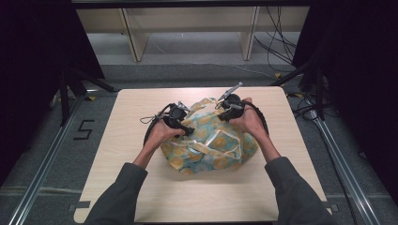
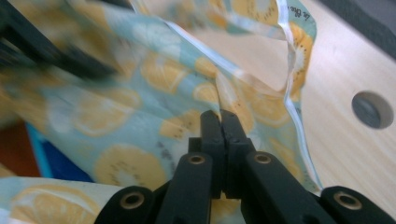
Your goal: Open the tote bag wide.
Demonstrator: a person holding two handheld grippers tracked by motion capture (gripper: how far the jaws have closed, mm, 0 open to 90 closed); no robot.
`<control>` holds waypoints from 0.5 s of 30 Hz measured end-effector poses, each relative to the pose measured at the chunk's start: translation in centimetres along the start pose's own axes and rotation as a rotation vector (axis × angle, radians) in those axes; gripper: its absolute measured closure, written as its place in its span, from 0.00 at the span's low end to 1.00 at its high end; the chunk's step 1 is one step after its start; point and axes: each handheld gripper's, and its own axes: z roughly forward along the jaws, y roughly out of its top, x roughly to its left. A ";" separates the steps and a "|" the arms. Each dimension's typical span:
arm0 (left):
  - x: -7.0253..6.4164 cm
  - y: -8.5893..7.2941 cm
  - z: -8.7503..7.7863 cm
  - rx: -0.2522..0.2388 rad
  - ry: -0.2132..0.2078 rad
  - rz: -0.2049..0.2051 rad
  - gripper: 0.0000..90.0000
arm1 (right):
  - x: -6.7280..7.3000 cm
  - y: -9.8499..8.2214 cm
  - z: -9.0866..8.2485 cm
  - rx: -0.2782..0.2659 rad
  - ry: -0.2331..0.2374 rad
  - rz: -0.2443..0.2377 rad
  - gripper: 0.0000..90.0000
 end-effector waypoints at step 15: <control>5.0 -0.9 -0.4 -0.126 -0.182 -0.295 0.95 | -3.1 -2.2 -0.3 -0.044 0.051 0.120 0.98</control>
